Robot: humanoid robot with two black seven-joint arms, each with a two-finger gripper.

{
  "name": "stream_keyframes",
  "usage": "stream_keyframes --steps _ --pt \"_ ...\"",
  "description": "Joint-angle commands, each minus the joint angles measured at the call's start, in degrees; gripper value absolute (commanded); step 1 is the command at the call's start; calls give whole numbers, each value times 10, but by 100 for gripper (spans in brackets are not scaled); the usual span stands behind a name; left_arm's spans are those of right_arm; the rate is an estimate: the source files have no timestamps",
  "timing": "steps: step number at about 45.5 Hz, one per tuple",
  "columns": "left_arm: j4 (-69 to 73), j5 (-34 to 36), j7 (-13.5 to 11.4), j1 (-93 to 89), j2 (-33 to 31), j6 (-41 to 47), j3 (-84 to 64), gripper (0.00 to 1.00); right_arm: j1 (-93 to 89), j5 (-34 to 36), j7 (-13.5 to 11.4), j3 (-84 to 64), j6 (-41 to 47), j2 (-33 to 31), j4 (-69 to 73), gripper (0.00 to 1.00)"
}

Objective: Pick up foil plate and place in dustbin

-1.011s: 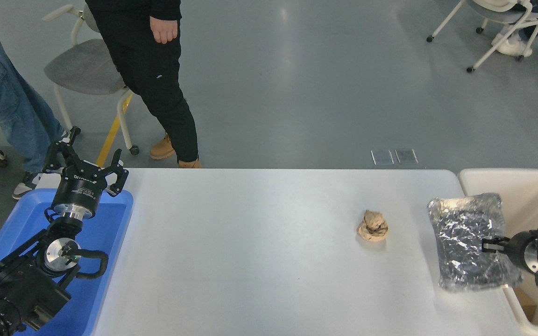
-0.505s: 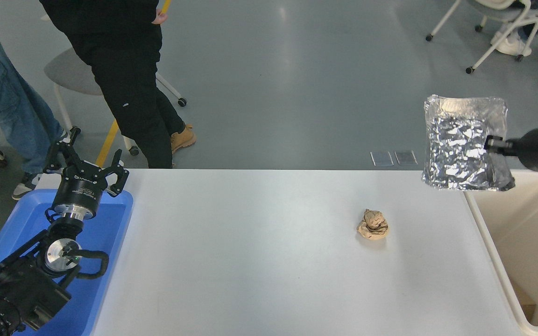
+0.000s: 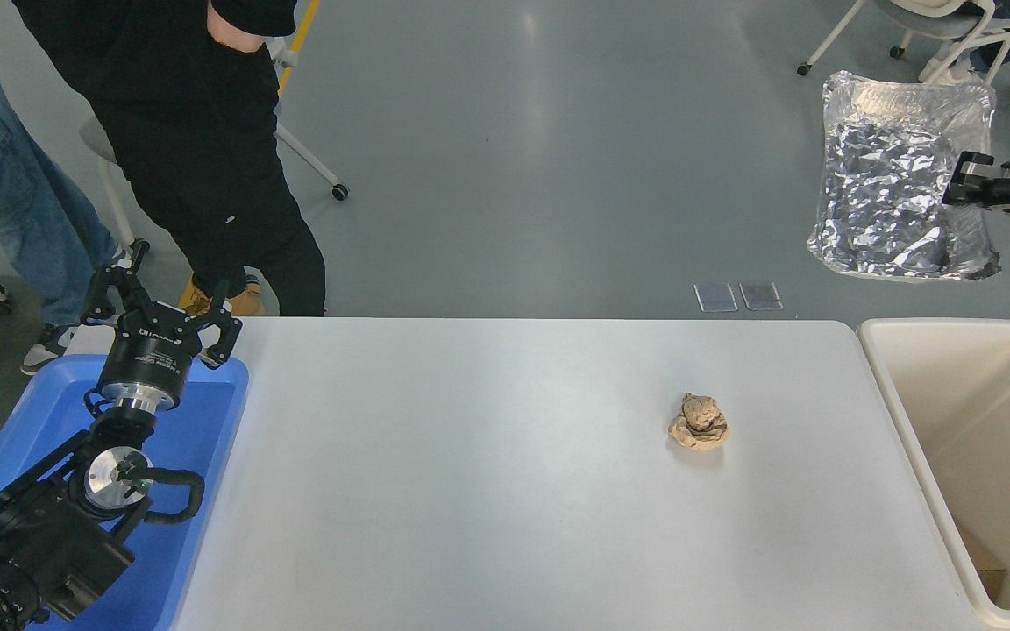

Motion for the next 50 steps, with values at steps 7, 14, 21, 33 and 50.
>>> stream_keyframes --steps 7,14,21,33,50 --pt "0 0 0 0 0 0 0 99 -177 143 -39 -17 3 -3 -178 0" --pt "0 0 0 0 0 1 0 99 -293 249 -61 -18 -4 1 -277 0" --pt "0 0 0 0 0 1 0 99 -381 295 -69 -3 -18 1 -347 0" --pt "0 0 0 1 0 1 0 99 -530 342 -69 91 -85 -2 -431 0" --pt "0 0 0 0 0 1 0 99 -724 331 -69 314 -129 5 -535 0"
